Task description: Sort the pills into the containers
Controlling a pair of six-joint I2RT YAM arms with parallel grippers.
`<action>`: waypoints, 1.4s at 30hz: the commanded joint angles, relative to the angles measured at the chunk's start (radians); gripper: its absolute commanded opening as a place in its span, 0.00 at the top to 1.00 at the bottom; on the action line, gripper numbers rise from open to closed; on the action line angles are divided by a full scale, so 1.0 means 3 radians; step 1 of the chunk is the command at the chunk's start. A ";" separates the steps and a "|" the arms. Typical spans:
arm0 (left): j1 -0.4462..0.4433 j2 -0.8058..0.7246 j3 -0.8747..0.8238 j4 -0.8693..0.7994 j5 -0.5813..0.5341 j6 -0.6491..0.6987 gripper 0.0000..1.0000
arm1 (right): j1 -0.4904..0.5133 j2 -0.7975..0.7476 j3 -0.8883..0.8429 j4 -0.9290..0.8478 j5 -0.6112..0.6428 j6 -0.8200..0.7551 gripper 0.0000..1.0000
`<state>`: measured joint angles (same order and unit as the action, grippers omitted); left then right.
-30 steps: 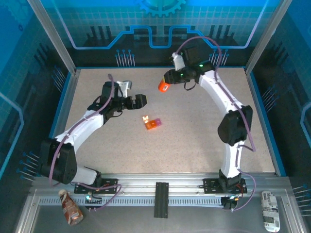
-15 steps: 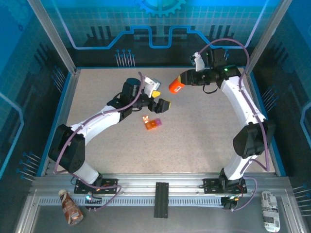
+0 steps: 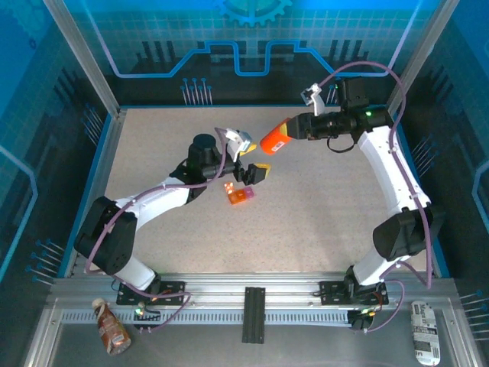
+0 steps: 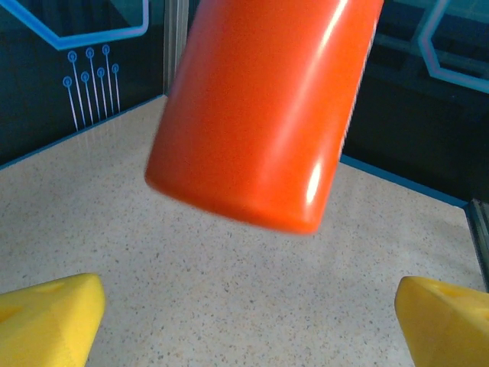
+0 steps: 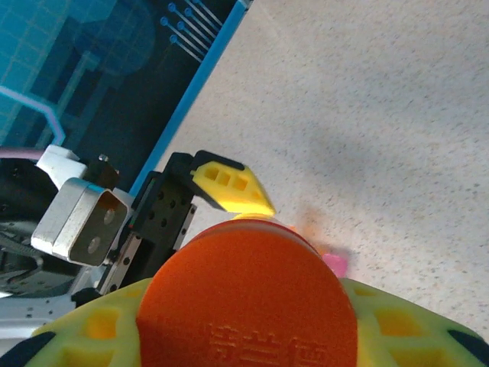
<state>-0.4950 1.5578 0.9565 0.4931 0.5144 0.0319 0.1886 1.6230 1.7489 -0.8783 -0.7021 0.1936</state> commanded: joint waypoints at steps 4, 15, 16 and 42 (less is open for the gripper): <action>-0.0020 -0.0051 -0.0054 0.0530 0.0131 0.0012 0.02 | 0.0077 -0.0087 -0.0089 -0.0119 -0.0268 -0.0044 0.80; -0.0076 -0.0035 0.0058 0.0347 0.0286 -0.0007 0.10 | 0.0247 -0.0002 -0.0133 -0.0024 -0.0346 0.0011 0.80; -0.0079 -0.0038 0.0067 0.0309 0.0290 0.0010 0.11 | 0.0260 0.0008 -0.0132 -0.0013 -0.0342 0.0010 0.80; -0.0109 -0.0028 0.0165 0.0026 0.0274 0.0042 0.39 | 0.0366 0.0087 -0.0260 0.0072 -0.0322 0.0026 0.80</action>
<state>-0.5209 1.5578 0.9737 0.5201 0.5739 0.0296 0.2832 1.6405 1.6768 -0.8715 -0.7681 0.1917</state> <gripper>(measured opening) 0.624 0.445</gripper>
